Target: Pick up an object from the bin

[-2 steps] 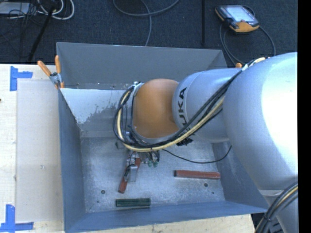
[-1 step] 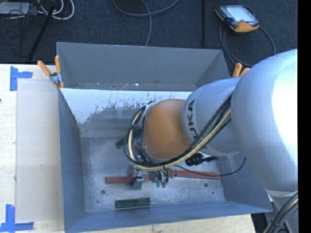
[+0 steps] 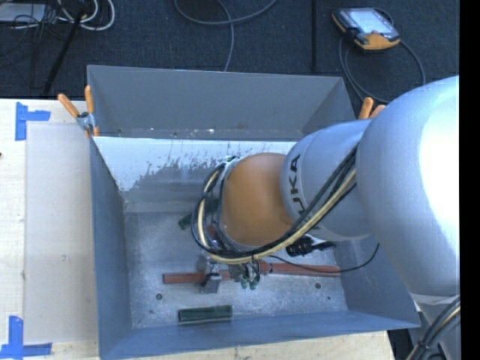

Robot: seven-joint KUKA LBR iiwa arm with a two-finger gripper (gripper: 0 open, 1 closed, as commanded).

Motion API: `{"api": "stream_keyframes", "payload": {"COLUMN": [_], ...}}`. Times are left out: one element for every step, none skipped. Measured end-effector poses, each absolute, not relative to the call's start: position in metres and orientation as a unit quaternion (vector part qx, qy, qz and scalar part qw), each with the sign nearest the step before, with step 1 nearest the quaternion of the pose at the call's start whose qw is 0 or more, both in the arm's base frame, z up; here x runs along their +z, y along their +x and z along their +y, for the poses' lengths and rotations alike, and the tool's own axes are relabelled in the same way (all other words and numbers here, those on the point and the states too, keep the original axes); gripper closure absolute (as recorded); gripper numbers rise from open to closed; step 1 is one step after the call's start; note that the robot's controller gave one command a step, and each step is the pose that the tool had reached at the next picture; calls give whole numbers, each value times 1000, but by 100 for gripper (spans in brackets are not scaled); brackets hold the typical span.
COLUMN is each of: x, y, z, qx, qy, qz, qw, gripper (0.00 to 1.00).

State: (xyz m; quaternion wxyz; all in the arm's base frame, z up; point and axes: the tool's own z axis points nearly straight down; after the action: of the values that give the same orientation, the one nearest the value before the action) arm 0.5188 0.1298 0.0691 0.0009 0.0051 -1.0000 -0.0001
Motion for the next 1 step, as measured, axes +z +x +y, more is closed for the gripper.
{"api": "stream_keyframes", "payload": {"x": [69], "y": [519], "z": [130], "qx": [0], "qy": [6], "qz": [-1000], "qw": [1], "gripper": [100]}}
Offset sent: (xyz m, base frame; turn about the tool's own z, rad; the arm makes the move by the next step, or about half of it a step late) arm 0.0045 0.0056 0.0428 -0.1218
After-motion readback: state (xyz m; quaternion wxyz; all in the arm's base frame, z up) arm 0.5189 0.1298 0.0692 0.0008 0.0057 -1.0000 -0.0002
